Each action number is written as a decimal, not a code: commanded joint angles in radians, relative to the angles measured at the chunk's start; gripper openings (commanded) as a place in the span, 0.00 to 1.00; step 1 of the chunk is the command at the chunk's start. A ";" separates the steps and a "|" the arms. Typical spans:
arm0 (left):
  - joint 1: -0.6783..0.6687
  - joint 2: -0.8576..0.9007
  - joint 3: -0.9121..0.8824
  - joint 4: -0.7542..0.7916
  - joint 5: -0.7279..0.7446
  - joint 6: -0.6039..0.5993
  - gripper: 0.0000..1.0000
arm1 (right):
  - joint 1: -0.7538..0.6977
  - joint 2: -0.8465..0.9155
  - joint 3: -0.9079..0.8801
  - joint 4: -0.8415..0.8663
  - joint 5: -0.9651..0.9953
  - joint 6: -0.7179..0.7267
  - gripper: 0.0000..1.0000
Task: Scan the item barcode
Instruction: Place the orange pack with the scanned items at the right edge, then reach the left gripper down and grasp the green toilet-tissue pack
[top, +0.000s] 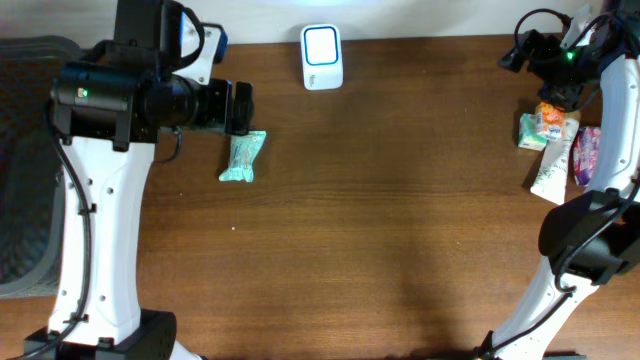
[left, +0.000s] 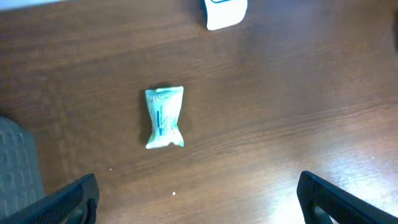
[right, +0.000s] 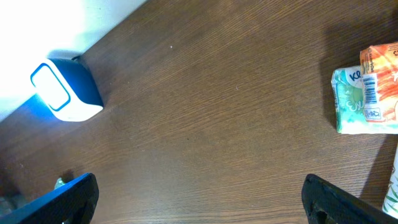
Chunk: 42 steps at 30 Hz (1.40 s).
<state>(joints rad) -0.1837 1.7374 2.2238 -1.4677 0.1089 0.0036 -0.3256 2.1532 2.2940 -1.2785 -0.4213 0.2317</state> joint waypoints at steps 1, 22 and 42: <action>-0.003 0.002 0.000 0.095 0.023 0.004 0.99 | 0.005 0.006 0.004 -0.001 -0.013 -0.002 0.99; -0.090 0.767 -0.002 0.068 -0.402 -0.220 0.89 | 0.005 0.006 0.004 -0.001 -0.013 -0.002 0.99; -0.122 0.777 0.161 -0.053 -0.153 -0.265 0.25 | 0.005 0.007 0.004 -0.001 -0.013 -0.002 0.99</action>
<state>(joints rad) -0.3073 2.5126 2.2227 -1.4868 -0.3134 -0.3527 -0.3256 2.1532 2.2940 -1.2793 -0.4217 0.2325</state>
